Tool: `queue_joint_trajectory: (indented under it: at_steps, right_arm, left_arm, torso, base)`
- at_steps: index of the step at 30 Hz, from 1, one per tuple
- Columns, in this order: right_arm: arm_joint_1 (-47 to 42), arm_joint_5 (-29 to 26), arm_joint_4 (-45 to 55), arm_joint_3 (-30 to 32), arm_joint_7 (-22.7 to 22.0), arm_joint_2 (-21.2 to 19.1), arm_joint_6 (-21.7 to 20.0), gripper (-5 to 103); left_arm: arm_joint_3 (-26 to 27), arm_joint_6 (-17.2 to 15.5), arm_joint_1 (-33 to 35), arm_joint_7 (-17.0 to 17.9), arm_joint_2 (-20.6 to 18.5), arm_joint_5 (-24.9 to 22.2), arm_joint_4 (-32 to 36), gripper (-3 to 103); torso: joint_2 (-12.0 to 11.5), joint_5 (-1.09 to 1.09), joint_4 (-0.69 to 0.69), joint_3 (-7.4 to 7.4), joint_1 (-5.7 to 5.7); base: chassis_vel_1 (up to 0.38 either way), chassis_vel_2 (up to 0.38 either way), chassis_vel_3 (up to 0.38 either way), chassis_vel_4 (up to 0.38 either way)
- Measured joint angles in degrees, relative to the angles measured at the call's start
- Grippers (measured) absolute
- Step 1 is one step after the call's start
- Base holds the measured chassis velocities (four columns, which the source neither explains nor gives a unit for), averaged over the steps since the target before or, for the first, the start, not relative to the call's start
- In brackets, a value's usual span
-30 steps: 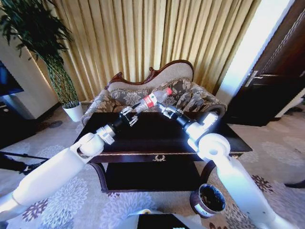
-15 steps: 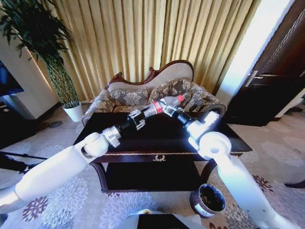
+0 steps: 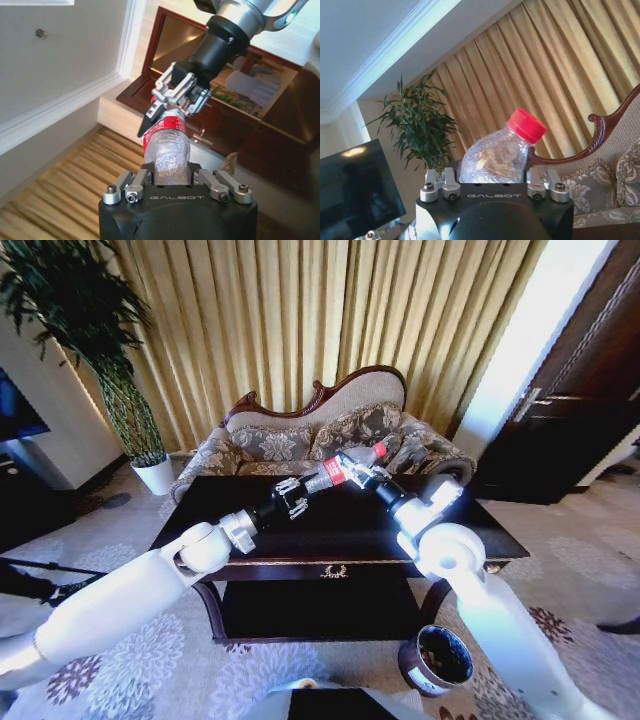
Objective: Move to the front of the table and place the trash on the table into the trash bin.
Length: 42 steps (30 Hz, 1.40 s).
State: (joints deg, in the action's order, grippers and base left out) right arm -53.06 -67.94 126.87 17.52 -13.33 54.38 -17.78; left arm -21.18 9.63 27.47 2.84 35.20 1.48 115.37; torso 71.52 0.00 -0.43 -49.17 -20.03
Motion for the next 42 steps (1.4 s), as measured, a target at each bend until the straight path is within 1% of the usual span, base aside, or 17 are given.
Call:
queue_joint_trajectory:
  at_steps: [3,6,8,9,10,14,17,19,22,23,24,27,33,35,38,40,42]
  right_arm:
    - [-0.11,0.04,0.03,0.05,0.27,-0.08,-0.03,53]
    - [-0.54,0.69,-0.22,0.36,0.44,-0.05,0.27,43]
    - [-0.65,0.93,-0.41,0.45,0.44,0.02,0.42,40]
    - [-0.73,1.09,-0.64,0.53,0.44,0.07,0.55,40]
    - [-0.8,1.33,-0.96,0.63,0.44,0.13,0.69,33]
    - [-0.89,2.47,-2.37,0.9,0.2,0.3,1.16,28]
    - [-0.82,4.52,-4.1,1.45,0.05,0.43,1.86,27]
    - [-0.74,5.07,-4.54,1.67,-0.18,0.5,2.02,27]
    - [-1.07,12.93,-7.38,2.27,-1.19,0.16,3.9,27]
    - [-1.41,16.44,-8.26,2.41,-1.22,-0.09,4.49,27]
    - [-1.41,16.44,-8.26,2.41,-1.22,-0.09,4.49,27]
    - [-3.1,27.03,-10.65,3.14,-2.67,-0.85,5.48,27]
    - [-7.15,31.25,-10.81,4.49,-6.07,-1.05,5.1,27]
    - [-7.76,32.12,-10.73,4.79,-6.11,-0.94,5.05,27]
    - [-11.03,34.81,-9.95,6.3,-6.15,-0.16,3.89,27]
    - [-11.98,35.09,-9.57,6.6,-6.15,0.0,3.68,27]
    - [-15.16,36.33,-8.24,7.46,-6.08,0.55,3.15,27]
  left_arm:
    - [-0.44,-1.63,0.33,1.27,-0.51,-1.21,0.94,29]
    - [-0.5,-2.61,0.7,2.27,-0.63,-2.5,1.4,45]
    - [-0.5,-2.72,0.8,2.5,-0.63,-2.89,1.45,45]
    - [-0.5,-2.74,0.84,2.6,-0.63,-3.06,1.49,51]
    - [-0.5,-2.76,0.89,2.62,-0.64,-3.22,1.62,57]
    - [-0.41,-2.71,0.93,2.71,-0.64,-4.54,2.27,68]
    - [0.17,-3.5,0.76,2.69,-0.64,-7.29,3.41,84]
    - [0.49,-3.86,0.78,2.69,-0.64,-8.31,3.71,84]
    - [4.68,-9.06,3.14,5.83,-1.15,-16.84,5.19,98]
    - [6.16,-10.59,4.12,7.28,-1.06,-19.02,5.33,99]
    - [6.16,-10.59,4.12,7.28,-1.06,-19.02,5.33,99]
    - [15.25,-15.88,9.72,13.74,1.39,-26.98,4.65,100]
    - [28.29,-20.55,18.09,21.54,5.18,-31.36,2.29,100]
    - [29.92,-21.16,19.43,22.66,5.52,-31.63,2.15,100]
    - [37.93,-24.85,25.11,25.34,6.87,-34.81,2.47,100]
    - [39.82,-25.62,26.42,25.77,7.09,-36.04,2.75,100]
    - [45.67,-28.72,31.27,26.33,7.59,-40.56,4.17,100]
  torso:
    - [0.0,0.0,0.01,0.0,0.0]
    - [0.0,-0.01,0.0,0.0,0.0]
    - [0.0,0.0,0.0,0.0,0.0]
    - [0.0,-0.01,0.0,0.0,0.0]
    - [0.0,0.0,0.0,0.0,0.0]
    - [0.0,0.02,0.0,0.0,0.0]
    - [0.0,0.0,0.0,0.0,0.0]
    - [0.0,0.01,0.0,0.0,0.0]
    - [0.0,0.01,0.01,0.0,0.0]
    - [0.0,0.01,0.02,0.0,0.0]
    - [0.0,0.01,0.02,0.0,0.0]
    - [0.0,-0.01,-0.01,0.0,0.0]
    - [0.0,-0.01,0.01,0.0,0.0]
    - [0.0,-0.01,0.0,0.0,0.0]
    - [0.0,-0.01,0.01,0.0,0.0]
    - [0.0,0.0,0.01,0.0,0.0]
    - [0.0,-0.01,0.0,0.0,0.0]
  base:
    - [0.0,0.0,0.0,0.0]
    - [0.0,0.0,0.0,0.0]
    - [0.0,0.0,0.0,0.0]
    - [0.0,0.0,0.0,0.0]
    - [0.0,0.0,0.0,0.0]
    - [0.0,0.0,0.0,0.0]
    - [0.0,0.0,0.0,0.0]
    - [0.0,0.0,0.0,0.0]
    - [0.0,0.0,0.0,0.0]
    - [0.0,0.0,0.0,0.0]
    - [0.0,0.0,0.0,0.0]
    - [0.0,0.0,0.0,0.0]
    - [0.0,0.0,0.0,0.0]
    - [0.0,0.0,0.0,0.0]
    - [0.0,0.0,0.0,0.0]
    - [0.0,0.0,0.0,0.0]
    - [0.0,0.0,0.0,0.0]
